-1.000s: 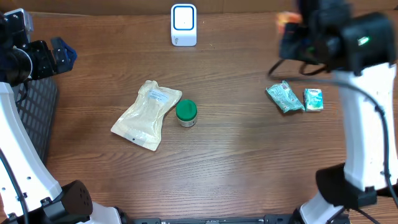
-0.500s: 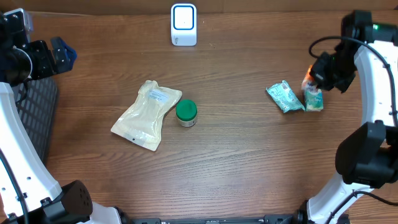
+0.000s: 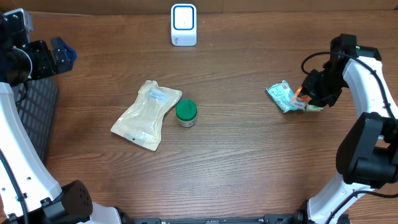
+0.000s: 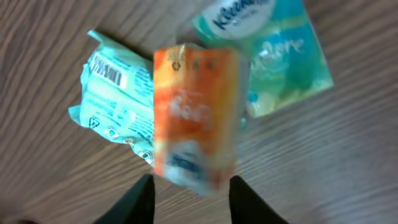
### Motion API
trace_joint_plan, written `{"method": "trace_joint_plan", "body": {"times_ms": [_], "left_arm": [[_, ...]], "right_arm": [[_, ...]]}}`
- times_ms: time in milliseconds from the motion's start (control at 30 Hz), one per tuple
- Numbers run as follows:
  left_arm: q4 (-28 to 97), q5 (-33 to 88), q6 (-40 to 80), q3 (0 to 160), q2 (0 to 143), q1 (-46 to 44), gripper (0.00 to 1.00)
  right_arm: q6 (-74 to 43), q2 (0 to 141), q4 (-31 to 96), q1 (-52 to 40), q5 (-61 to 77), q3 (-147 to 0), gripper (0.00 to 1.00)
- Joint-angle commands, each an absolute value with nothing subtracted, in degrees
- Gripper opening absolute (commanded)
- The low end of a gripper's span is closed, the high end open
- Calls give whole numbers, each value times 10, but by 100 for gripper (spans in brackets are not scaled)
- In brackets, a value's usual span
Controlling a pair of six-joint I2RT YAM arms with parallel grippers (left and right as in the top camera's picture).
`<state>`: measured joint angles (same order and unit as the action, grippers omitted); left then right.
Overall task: Scan the item barcode
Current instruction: 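Carry the orange pack right and release it beside the others, then move the right gripper over the green-lidded jar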
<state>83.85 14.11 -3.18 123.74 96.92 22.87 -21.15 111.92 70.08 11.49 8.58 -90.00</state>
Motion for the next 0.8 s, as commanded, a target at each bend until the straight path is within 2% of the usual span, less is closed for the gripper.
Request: {"method": "trace_joint_plan", "body": {"times_ms": [0,233,533,600,667,767], "left_arm": [[838,140,-39,1239,971,225,100],[838,140,-39,1239,971,225,100],[838,140,-39,1239,971,225,100],[838,140,-39,1239,971,225,100],[838,140,-39,1239,971,225,100],[838,140,-39,1239,971,225,100]], "right_arm": [[-147,1105,722,114,105,-937,39],[-69,1105,838,78,182,-1089,44],[-56,1107,836,-114,182,-1136,54],[-55,1107,816,-164,164,-1136,63],[-55,1107,792,-206,159,-1136,100],[-55,1107,748,-258,155,-1129,100]]}}
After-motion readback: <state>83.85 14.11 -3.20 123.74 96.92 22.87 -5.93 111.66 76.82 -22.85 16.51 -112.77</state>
